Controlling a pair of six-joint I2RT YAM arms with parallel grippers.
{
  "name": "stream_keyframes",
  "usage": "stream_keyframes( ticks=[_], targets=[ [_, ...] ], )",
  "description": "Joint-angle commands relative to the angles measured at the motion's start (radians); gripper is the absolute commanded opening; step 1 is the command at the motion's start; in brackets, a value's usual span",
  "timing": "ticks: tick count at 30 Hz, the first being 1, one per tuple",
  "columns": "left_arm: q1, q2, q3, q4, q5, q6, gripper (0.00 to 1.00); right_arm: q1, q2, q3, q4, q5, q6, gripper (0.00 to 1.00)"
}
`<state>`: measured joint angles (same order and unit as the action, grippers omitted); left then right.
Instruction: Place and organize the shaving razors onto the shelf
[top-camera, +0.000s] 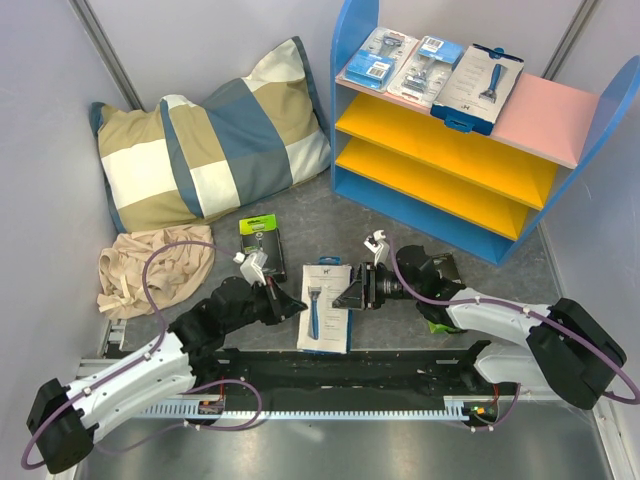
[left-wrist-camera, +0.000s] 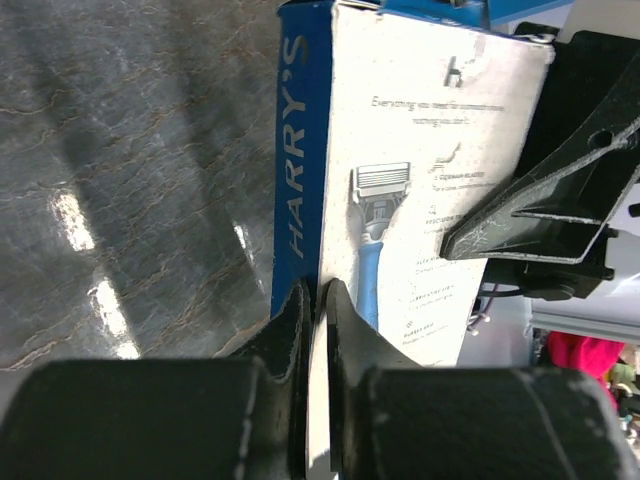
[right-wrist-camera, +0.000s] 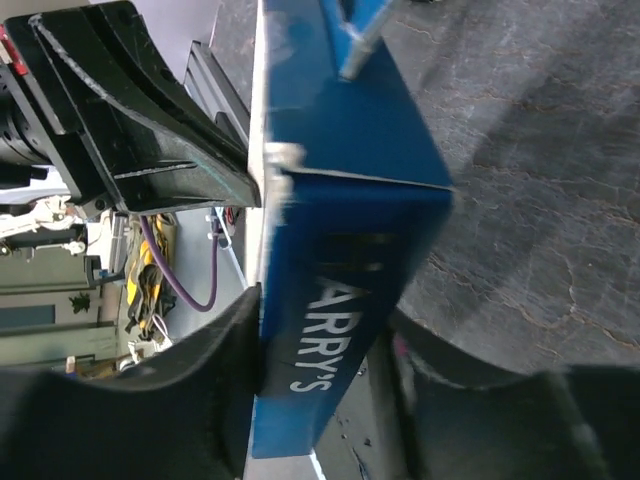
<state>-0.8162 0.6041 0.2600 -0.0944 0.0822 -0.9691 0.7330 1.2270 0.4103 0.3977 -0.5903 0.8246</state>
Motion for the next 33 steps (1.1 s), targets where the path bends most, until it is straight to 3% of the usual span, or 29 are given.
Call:
stream_keyframes(
  ticks=[1, 4, 6, 11, 14, 17, 24, 33],
  targets=[
    [-0.006, 0.02, 0.087, 0.064, -0.015, 0.067, 0.04, 0.005, 0.0, 0.047, 0.066, -0.051, 0.001, 0.42],
    [-0.005, 0.037, 0.123, 0.039, -0.033, 0.099, 0.09, 0.005, -0.006, 0.071, 0.052, -0.052, -0.005, 0.35],
    [-0.006, 0.048, 0.157, 0.013, -0.048, 0.124, 0.19, 0.002, -0.017, 0.088, 0.02, -0.046, -0.021, 0.33],
    [-0.005, 0.063, 0.229, -0.039, -0.084, 0.181, 0.55, -0.015, -0.07, 0.177, -0.104, -0.022, -0.091, 0.31],
    [-0.005, 0.068, 0.272, -0.06, -0.122, 0.208, 0.68, -0.043, -0.113, 0.229, -0.19, -0.006, -0.134, 0.31],
    [-0.005, 0.071, 0.303, -0.067, -0.134, 0.224, 0.75, -0.079, -0.156, 0.268, -0.23, -0.008, -0.143, 0.3],
    [-0.005, 0.063, 0.39, -0.059, -0.14, 0.253, 0.79, -0.156, -0.236, 0.349, -0.331, 0.03, -0.159, 0.29],
    [-0.006, 0.118, 0.519, 0.025, -0.087, 0.264, 0.86, -0.224, -0.397, 0.501, -0.5, 0.253, -0.222, 0.29]
  ],
)
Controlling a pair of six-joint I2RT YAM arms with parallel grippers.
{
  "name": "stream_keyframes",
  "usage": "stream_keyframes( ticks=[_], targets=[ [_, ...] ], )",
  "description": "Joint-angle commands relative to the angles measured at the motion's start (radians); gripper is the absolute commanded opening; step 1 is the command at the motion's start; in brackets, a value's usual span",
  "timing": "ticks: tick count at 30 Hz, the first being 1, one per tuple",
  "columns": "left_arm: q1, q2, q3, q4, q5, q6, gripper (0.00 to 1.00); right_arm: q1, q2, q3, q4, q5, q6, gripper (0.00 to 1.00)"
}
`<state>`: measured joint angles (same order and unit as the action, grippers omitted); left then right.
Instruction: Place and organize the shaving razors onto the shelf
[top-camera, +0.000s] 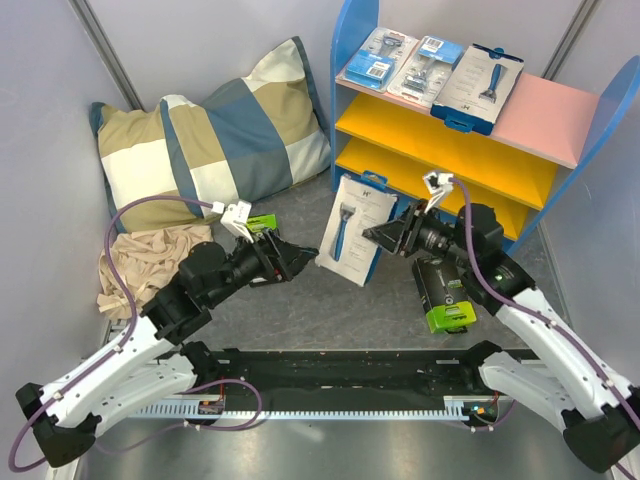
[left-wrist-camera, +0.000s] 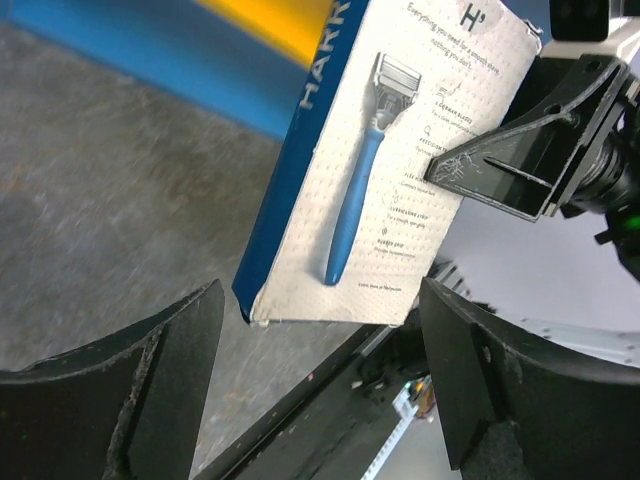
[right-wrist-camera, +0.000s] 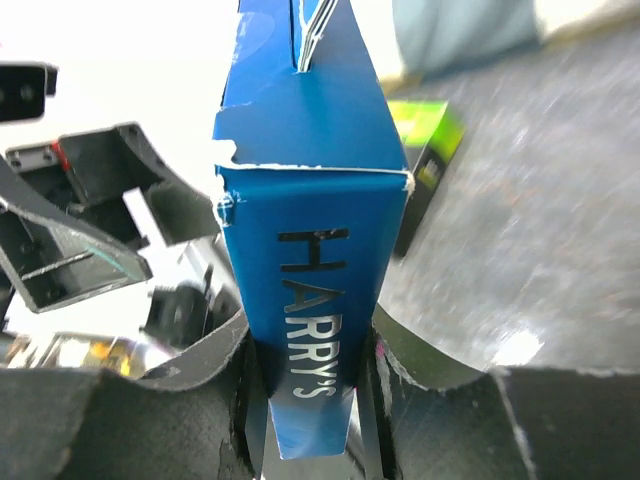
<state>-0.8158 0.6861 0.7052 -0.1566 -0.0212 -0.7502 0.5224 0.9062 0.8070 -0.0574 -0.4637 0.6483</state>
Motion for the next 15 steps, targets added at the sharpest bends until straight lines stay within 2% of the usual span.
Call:
stream_keyframes(
  ticks=[1, 6, 13, 15],
  targets=[
    [-0.005, 0.047, 0.08, 0.1, 0.053, 0.042, 0.86, -0.018, -0.101, 0.116, -0.058, 0.152, -0.048, 0.29],
    [-0.005, 0.131, 0.076, 0.261, 0.133, -0.015, 0.89, -0.019, -0.177, 0.181, -0.094, 0.296, -0.053, 0.29],
    [-0.008, 0.285, 0.054, 0.661, 0.277, -0.109, 0.9, -0.019, -0.21, 0.224, -0.087, 0.355, -0.03, 0.29],
    [-0.016, 0.312, 0.056, 0.718, 0.283, -0.118, 0.9, -0.019, -0.208, 0.235, -0.082, 0.352, -0.026, 0.29]
  ],
)
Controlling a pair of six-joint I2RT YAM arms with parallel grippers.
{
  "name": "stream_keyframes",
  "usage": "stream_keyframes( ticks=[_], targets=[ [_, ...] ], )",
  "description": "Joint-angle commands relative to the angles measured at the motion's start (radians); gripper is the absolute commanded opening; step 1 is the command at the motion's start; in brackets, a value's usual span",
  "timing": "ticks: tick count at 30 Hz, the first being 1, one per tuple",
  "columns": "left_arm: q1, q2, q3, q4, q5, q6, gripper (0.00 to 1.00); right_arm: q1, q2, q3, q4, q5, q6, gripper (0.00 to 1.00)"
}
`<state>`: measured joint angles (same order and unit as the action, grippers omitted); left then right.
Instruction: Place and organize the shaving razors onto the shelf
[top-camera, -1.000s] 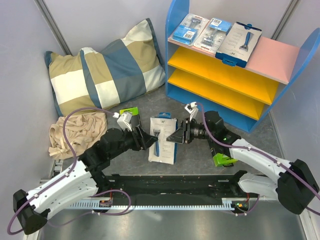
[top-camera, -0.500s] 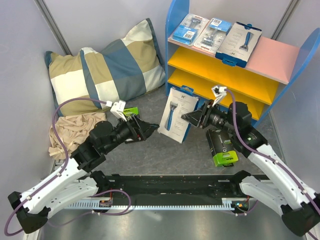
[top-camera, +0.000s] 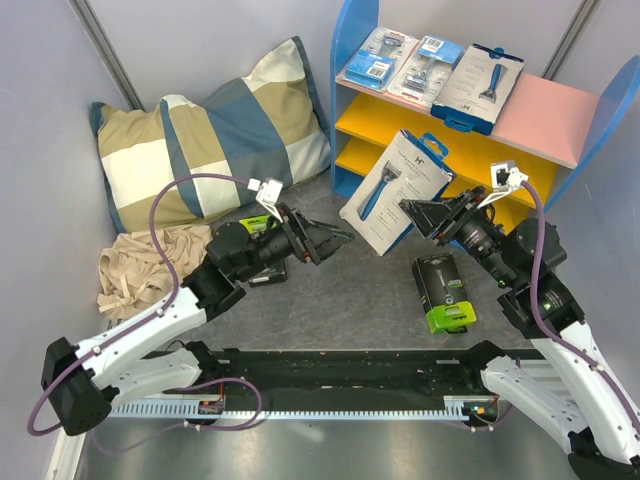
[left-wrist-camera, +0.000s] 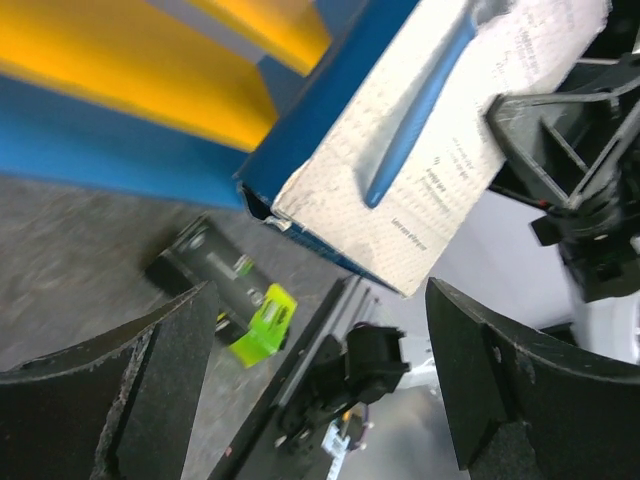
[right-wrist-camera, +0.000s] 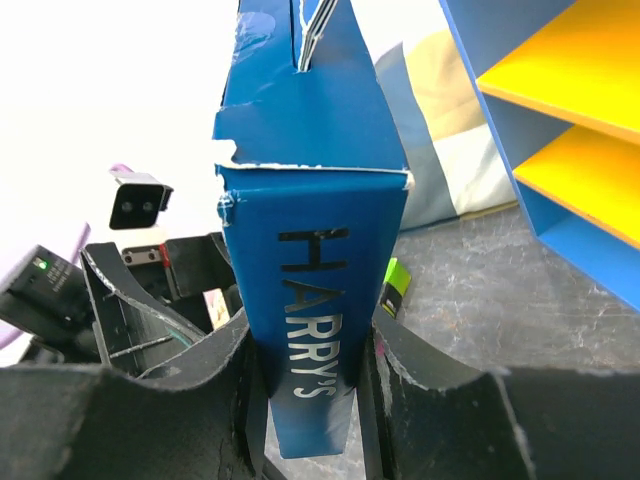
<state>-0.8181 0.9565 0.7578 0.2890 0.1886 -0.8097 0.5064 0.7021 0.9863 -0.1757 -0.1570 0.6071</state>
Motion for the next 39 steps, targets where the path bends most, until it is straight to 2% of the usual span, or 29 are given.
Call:
stream_keyframes(
  ticks=[1, 8, 11, 17, 18, 20, 21, 22, 24, 25, 28, 34, 39],
  targets=[
    [-0.015, 0.068, 0.005, 0.294, 0.077, -0.059, 0.91, -0.003, -0.004, 0.057, 0.041, 0.039, 0.025, 0.29],
    [-0.044, 0.189, 0.066, 0.392, 0.097, -0.071, 0.89, -0.005, -0.01, 0.063, 0.087, -0.001, 0.065, 0.3],
    [-0.058, 0.229, 0.08, 0.441, 0.11, -0.083, 0.81, -0.003, -0.019, 0.071, 0.094, -0.003, 0.072, 0.3],
    [-0.076, 0.26, 0.057, 0.574, 0.118, -0.102, 0.51, -0.005, -0.016, 0.072, 0.105, -0.022, 0.089, 0.31],
    [-0.078, 0.258, 0.054, 0.594, 0.114, -0.103, 0.32, -0.003, -0.016, 0.072, 0.105, -0.024, 0.091, 0.32],
    [-0.081, 0.257, 0.051, 0.618, 0.112, -0.1, 0.13, -0.005, -0.015, 0.068, 0.105, -0.023, 0.092, 0.36],
    [-0.081, 0.255, 0.054, 0.618, 0.112, -0.098, 0.08, -0.003, -0.013, 0.065, 0.101, -0.019, 0.091, 0.41],
    [-0.081, 0.255, 0.06, 0.616, 0.112, -0.097, 0.08, -0.003, -0.013, 0.068, 0.093, -0.015, 0.091, 0.51],
    [-0.081, 0.255, 0.071, 0.607, 0.109, -0.095, 0.07, -0.003, -0.013, 0.071, 0.078, -0.001, 0.085, 0.6],
    [-0.081, 0.258, 0.086, 0.59, 0.106, -0.094, 0.06, -0.003, -0.013, 0.072, 0.055, 0.022, 0.076, 0.69],
    [-0.081, 0.275, 0.13, 0.563, 0.106, -0.092, 0.02, -0.003, -0.026, 0.09, 0.0, 0.08, 0.051, 0.82],
    [-0.084, 0.352, 0.239, 0.546, 0.135, -0.114, 0.02, -0.003, -0.072, 0.115, -0.093, 0.186, 0.023, 0.96],
    [-0.087, 0.442, 0.333, 0.588, 0.141, -0.169, 0.02, -0.003, -0.137, 0.104, -0.133, 0.252, 0.014, 0.98]
  ],
)
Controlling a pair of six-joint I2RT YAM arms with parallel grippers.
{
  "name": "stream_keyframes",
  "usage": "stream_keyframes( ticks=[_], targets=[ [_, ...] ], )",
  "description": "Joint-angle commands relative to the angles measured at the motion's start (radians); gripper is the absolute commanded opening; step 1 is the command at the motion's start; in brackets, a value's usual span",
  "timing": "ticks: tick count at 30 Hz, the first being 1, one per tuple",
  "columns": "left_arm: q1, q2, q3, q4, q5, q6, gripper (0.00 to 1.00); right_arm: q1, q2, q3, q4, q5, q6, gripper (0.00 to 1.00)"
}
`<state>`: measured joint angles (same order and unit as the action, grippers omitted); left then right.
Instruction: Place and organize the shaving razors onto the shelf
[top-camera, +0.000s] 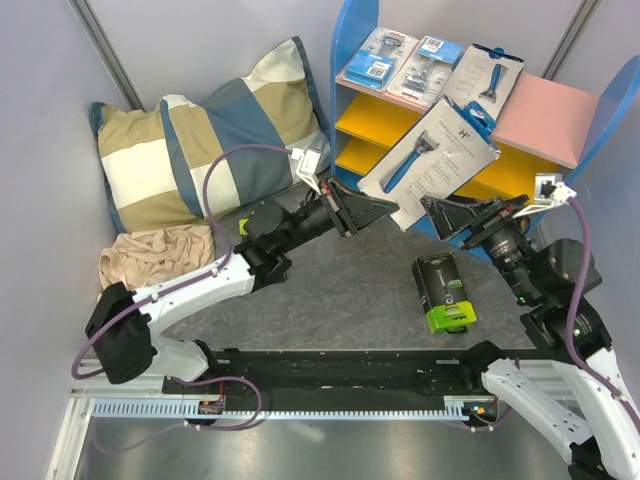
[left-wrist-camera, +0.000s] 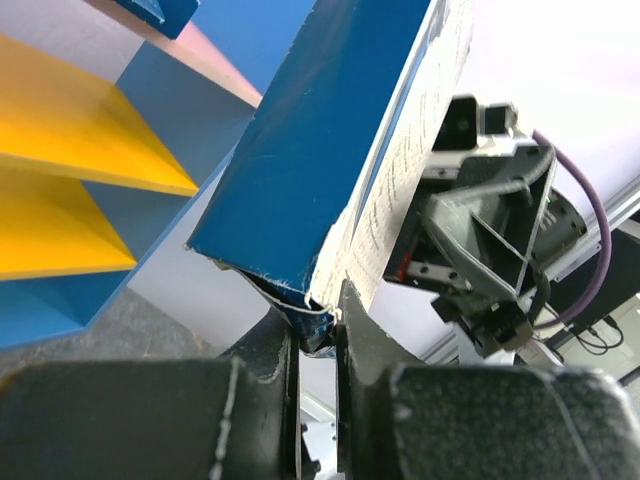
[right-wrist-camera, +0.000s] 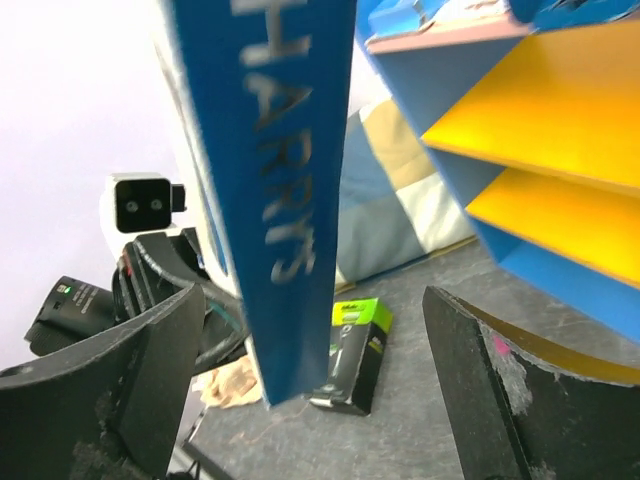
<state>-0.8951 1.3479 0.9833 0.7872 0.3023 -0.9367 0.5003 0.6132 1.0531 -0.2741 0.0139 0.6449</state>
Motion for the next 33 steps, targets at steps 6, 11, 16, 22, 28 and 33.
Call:
stream_keyframes(
  ticks=[6, 11, 16, 22, 28, 33],
  targets=[
    [-0.028, 0.203, 0.262, 0.124, 0.058, -0.118, 0.02, 0.001, -0.142, 0.008, -0.046, 0.135, -0.022, 0.98],
    [-0.05, 0.333, 0.431, 0.113, 0.093, -0.162, 0.02, 0.001, -0.185, 0.021, -0.086, 0.185, -0.031, 0.98],
    [-0.087, 0.46, 0.618, 0.084, 0.113, -0.185, 0.02, 0.003, -0.21, 0.062, -0.148, 0.28, -0.053, 0.98],
    [-0.105, 0.569, 0.805, 0.031, 0.118, -0.223, 0.02, 0.021, -0.262, 0.093, -0.191, 0.4, -0.07, 0.96],
    [-0.119, 0.684, 0.974, -0.023, 0.135, -0.264, 0.02, 0.136, -0.268, 0.107, -0.175, 0.554, -0.128, 0.91],
    [-0.12, 0.756, 1.095, -0.114, 0.116, -0.281, 0.02, 0.288, -0.268, 0.111, -0.154, 0.668, -0.166, 0.79]
  ],
)
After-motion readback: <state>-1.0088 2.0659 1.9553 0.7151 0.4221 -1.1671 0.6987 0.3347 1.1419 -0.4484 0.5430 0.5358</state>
